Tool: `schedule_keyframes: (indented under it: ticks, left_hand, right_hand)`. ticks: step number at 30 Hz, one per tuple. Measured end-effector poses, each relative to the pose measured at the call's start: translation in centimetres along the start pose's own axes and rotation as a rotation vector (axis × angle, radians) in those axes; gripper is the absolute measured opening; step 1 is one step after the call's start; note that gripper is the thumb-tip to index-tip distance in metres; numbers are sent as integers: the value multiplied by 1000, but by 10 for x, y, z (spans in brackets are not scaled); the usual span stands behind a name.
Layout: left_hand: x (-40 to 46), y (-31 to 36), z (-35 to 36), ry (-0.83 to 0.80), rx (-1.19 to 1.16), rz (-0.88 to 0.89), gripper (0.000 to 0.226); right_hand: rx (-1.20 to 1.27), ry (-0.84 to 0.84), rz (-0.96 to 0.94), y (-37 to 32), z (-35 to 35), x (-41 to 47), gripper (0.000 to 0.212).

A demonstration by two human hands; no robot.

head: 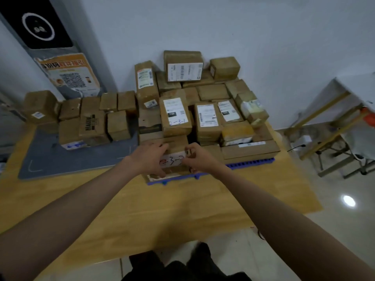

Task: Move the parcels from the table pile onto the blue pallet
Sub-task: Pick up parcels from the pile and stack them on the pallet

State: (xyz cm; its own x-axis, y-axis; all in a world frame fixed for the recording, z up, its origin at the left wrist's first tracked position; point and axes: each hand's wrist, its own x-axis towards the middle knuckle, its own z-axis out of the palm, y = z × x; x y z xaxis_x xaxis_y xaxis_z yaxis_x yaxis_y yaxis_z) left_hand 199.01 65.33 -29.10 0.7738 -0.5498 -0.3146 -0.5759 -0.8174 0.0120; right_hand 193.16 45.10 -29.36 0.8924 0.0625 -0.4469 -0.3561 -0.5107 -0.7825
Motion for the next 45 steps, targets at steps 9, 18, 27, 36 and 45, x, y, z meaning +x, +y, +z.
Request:
schedule_keyframes:
  ticks: [9,18,27,36,45]
  left_hand:
    - [45,86,-24,38,-261,-149,90]
    - [79,81,-51,121,-235,-164,75]
    - [120,52,-59,111,-94,-156,70]
    - [153,27,-39,5,85,-103,74]
    - [156,17,-40,97,66,-139,74]
  right_hand:
    - [107,45,-41,40,-77,-15,52]
    - [98,280,-226,31,-107,11,44]
    - [-25,397,-273,7,-122,51,48]
    - [-104,433,-320,-7,-123,80,32]
    - [-207,611,-266,-17,-115,94,28]
